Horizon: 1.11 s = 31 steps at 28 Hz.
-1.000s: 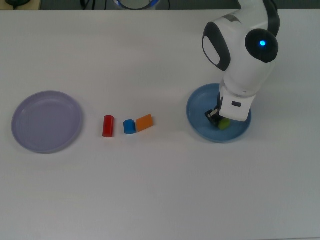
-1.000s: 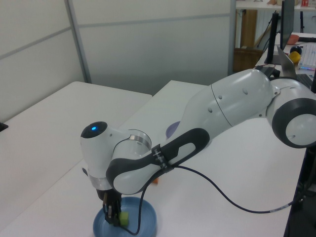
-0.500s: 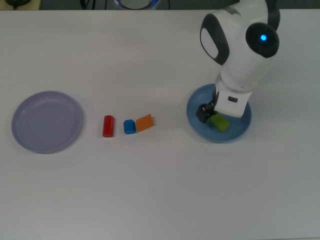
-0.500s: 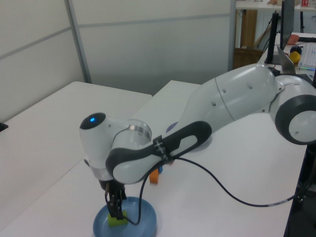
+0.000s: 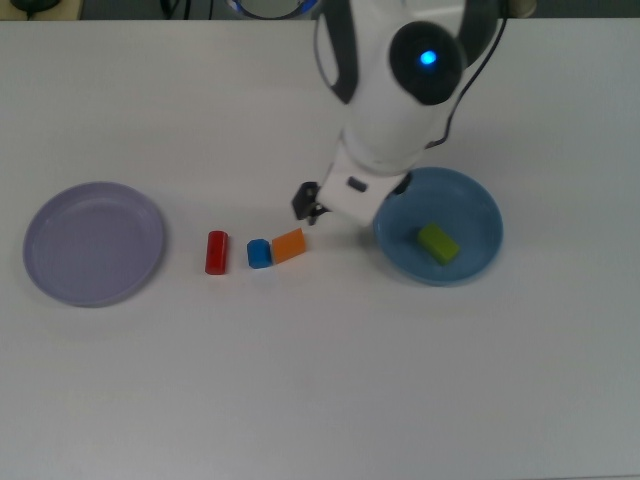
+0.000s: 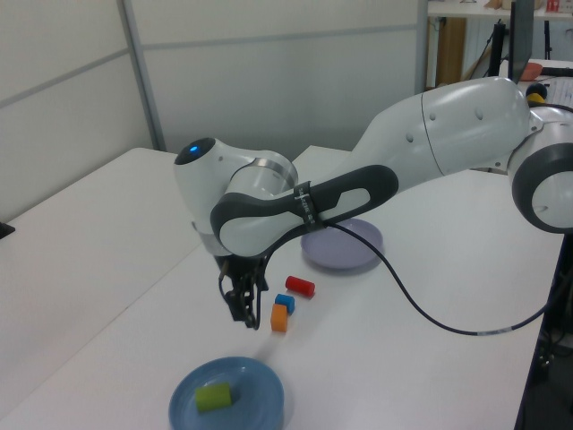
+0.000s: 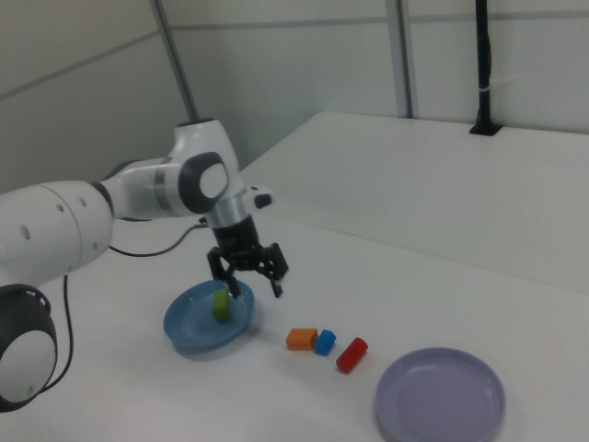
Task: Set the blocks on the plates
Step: 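Move the gripper to the orange block and grasp it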
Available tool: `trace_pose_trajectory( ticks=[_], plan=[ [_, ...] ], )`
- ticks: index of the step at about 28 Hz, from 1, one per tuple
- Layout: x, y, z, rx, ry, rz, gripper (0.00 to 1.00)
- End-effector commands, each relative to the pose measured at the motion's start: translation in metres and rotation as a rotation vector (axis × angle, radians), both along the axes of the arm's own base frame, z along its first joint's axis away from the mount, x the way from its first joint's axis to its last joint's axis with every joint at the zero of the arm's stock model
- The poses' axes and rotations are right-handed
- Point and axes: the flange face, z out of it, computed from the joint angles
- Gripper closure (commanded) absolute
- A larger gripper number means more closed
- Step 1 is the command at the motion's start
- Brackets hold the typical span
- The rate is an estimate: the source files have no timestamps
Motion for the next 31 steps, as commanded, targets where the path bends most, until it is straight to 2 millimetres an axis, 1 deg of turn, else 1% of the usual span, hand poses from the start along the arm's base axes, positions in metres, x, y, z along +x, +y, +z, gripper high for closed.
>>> trace_pose_trajectory(
  ticks=[1,5,7,11,13,15,22,24,26,31],
  plan=[
    [0.004,-0.026,-0.028,-0.051,0.030,-0.024,0.00],
    [0.007,-0.031,-0.041,-0.055,0.030,-0.026,0.00],
    [0.009,-0.032,-0.051,-0.055,0.034,-0.026,0.00],
    [0.013,-0.047,-0.057,-0.056,0.030,-0.038,0.00],
    [0.013,-0.048,-0.068,-0.057,0.045,-0.023,0.00],
    [0.014,-0.049,-0.074,-0.061,0.047,-0.021,0.00],
    [0.017,-0.051,-0.080,-0.076,0.032,-0.010,0.00],
    [0.018,-0.051,-0.089,-0.080,0.038,-0.008,0.00],
    [0.018,-0.050,-0.092,-0.081,0.042,-0.007,0.00],
    [0.017,-0.047,-0.093,-0.088,0.043,0.001,0.00]
  ],
)
